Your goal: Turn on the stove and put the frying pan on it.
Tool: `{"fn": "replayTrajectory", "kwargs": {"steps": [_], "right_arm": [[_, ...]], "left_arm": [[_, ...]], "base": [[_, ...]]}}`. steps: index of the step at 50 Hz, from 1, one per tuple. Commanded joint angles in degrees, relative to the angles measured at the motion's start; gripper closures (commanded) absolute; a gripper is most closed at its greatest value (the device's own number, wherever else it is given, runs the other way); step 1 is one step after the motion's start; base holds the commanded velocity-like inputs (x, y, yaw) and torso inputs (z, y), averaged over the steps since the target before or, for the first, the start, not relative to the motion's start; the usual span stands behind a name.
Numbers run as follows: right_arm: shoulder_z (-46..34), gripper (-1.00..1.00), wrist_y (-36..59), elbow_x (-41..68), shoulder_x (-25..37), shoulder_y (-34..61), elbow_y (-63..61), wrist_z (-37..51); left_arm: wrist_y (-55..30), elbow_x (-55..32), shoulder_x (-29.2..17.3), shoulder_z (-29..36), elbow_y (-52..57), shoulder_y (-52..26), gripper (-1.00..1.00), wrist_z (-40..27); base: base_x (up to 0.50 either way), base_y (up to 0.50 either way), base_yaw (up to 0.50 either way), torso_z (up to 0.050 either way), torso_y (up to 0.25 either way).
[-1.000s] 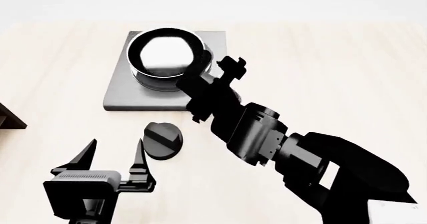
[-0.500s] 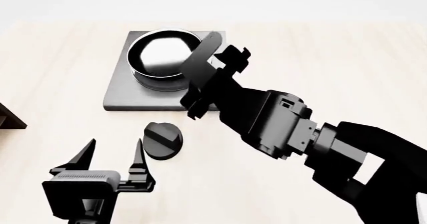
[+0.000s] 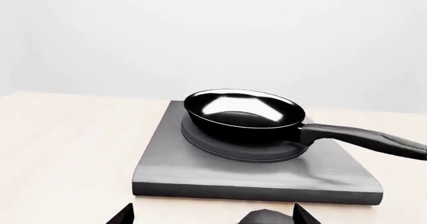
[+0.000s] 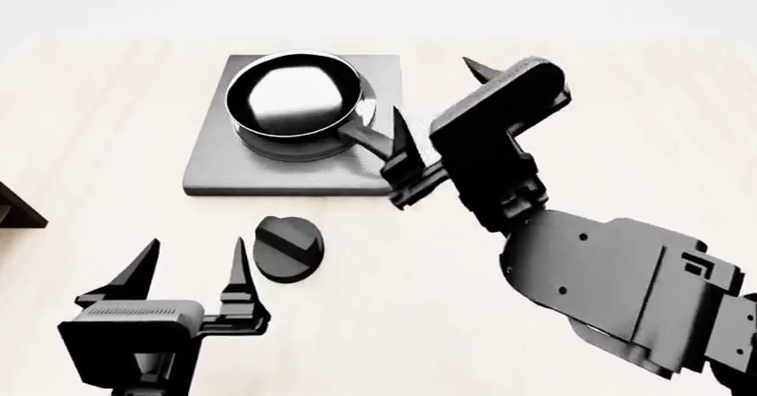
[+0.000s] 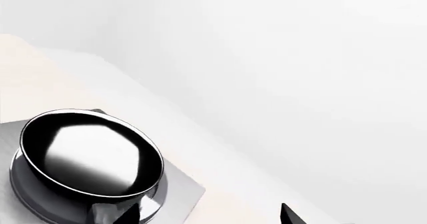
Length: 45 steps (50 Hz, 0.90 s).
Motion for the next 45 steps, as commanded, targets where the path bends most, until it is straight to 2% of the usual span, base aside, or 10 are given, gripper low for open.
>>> {"fn": "replayTrajectory", "kwargs": {"steps": [1, 9, 20, 33, 34, 35, 37, 41, 43, 45], "right_arm": [[3.3, -1.0, -14.4, -4.0, 14.8, -11.1, -12.6, 11.1], [4.2, -1.0, -29.2, -11.1, 24.4, -21.9, -17.8, 21.0], [5.1, -1.0, -48.4, -23.2, 34.3, -33.2, -18.1, 35.9], [6.9, -1.0, -60.1, -42.4, 42.1, -42.3, -20.6, 51.7], [9.6, -1.0, -59.4, -43.9, 42.3, -45.1, -21.2, 51.7], [18.2, -1.0, -56.5, -46.8, 40.8, -53.7, -23.0, 51.8], [35.4, -1.0, -59.0, -49.2, 40.6, -70.9, -23.9, 51.8], [69.8, -1.0, -63.5, -54.2, 32.0, -105.2, -26.6, 51.1], [83.2, -1.0, -65.5, -54.5, 28.9, -109.1, -26.5, 50.7], [84.9, -1.0, -66.7, -54.1, 27.3, -109.7, -26.3, 50.2]], "left_arm": [[1.2, 0.0, -0.5, -1.5, 2.6, 0.5, -1.0, -1.2], [4.2, 0.8, -0.7, -3.3, 5.9, 2.3, -1.0, -2.1], [17.5, 5.8, 1.2, -8.2, 11.0, 7.0, -1.0, -2.8], [31.9, 5.1, 5.5, -14.9, 14.0, 10.6, -1.0, -5.0], [32.7, 5.5, 5.8, -15.0, 14.1, 10.9, -1.0, -4.9], [35.3, 6.8, 6.7, -15.4, 14.0, 11.4, -1.0, -4.6], [37.2, 7.2, 7.2, -15.8, 13.9, 11.8, -1.0, -4.4], [42.0, 8.2, 8.8, -17.8, 14.6, 12.6, -1.0, -4.9], [44.2, 7.6, 9.1, -18.2, 14.6, 13.0, -1.0, -4.8], [45.1, 7.7, 9.3, -18.6, 14.6, 13.1, -1.0, -4.9]], "base": [[0.0, 0.0, 0.0, 0.0, 0.0], [0.0, 0.0, 0.0, 0.0, 0.0], [0.0, 0.0, 0.0, 0.0, 0.0], [0.0, 0.0, 0.0, 0.0, 0.0], [0.0, 0.0, 0.0, 0.0, 0.0], [0.0, 0.0, 0.0, 0.0, 0.0], [0.0, 0.0, 0.0, 0.0, 0.0], [0.0, 0.0, 0.0, 0.0, 0.0], [0.0, 0.0, 0.0, 0.0, 0.0], [0.0, 0.0, 0.0, 0.0, 0.0]]}}
